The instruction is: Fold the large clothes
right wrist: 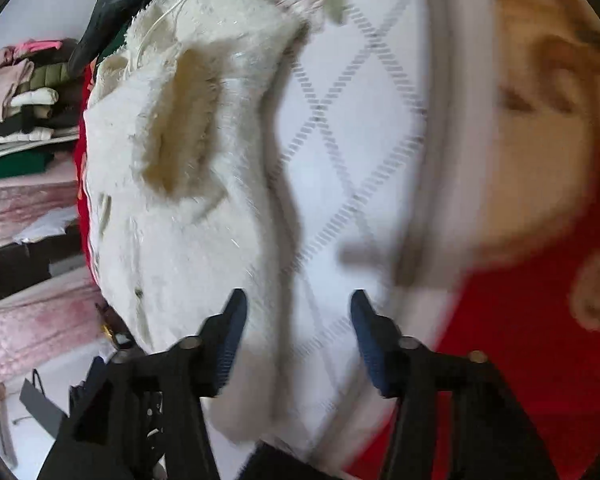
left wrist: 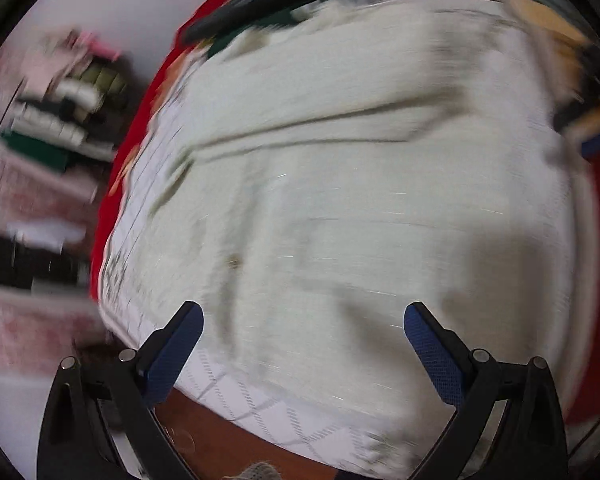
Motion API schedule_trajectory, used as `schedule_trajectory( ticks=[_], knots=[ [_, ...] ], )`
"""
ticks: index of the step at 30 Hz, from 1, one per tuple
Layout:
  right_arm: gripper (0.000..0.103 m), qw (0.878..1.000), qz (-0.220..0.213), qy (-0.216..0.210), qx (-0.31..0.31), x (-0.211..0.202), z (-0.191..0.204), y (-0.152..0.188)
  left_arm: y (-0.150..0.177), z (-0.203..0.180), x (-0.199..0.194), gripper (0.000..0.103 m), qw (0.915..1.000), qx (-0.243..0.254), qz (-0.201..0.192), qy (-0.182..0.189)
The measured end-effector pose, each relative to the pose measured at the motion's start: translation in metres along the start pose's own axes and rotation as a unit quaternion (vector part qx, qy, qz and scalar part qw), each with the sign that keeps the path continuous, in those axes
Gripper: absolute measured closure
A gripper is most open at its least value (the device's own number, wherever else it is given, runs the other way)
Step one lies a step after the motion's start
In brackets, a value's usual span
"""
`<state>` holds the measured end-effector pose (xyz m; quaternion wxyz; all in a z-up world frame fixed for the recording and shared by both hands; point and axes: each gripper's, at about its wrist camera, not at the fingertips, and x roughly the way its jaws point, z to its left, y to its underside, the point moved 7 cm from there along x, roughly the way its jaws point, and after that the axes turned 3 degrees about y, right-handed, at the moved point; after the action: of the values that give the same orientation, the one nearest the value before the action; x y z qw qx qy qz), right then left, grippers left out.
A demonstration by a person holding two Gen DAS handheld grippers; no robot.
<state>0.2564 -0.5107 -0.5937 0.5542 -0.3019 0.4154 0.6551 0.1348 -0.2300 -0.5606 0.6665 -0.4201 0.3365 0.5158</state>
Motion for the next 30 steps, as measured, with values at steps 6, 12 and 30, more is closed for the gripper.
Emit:
schedule_trajectory(
  ticks=[6, 12, 30],
  knots=[
    [0.045, 0.999, 0.009, 0.019, 0.043, -0.034, -0.061, 0.027, 0.018, -0.098, -0.009, 0.000, 0.9935, 0.110, -0.004, -0.029],
    [0.045, 0.997, 0.009, 0.012, 0.074, -0.023, -0.090, 0.024, 0.025, -0.114, 0.046, 0.000, 0.9877, 0.126, 0.041, -0.084],
    [0.006, 0.969, -0.017, -0.243, 0.052, 0.054, 0.056, -0.109, -0.012, -0.009, 0.035, 0.092, 0.9998, -0.017, -0.013, -0.002]
  ],
)
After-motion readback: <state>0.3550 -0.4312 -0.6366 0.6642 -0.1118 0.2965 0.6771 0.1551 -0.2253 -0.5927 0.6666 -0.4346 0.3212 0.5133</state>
